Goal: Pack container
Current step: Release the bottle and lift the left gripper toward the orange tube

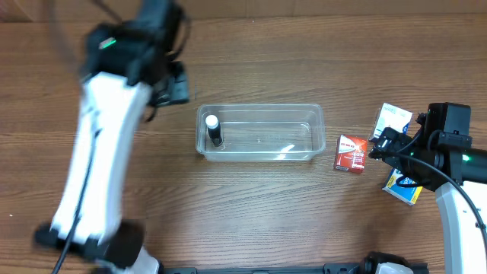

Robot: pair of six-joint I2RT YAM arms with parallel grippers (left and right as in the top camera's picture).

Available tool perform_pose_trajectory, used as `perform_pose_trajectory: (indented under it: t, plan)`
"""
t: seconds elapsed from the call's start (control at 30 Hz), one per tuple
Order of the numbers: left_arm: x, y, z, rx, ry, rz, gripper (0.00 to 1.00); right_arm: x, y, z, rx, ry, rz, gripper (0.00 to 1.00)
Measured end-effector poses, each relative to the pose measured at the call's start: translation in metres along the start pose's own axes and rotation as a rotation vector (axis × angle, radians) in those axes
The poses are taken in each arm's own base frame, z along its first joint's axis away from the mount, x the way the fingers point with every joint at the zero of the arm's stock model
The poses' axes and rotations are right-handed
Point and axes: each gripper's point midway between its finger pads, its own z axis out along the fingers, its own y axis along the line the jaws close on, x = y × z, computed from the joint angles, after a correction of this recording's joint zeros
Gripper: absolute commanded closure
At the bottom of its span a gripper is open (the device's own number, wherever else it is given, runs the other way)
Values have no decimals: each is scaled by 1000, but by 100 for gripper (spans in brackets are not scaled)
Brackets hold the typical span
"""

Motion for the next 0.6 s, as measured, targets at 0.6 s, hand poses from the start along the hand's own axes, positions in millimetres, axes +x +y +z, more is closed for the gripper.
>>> perform_pose_trajectory:
  t: [0.6]
  plan:
    - [44,177,52,-67,3,-419,0,0,1,0,-7,2,0,0]
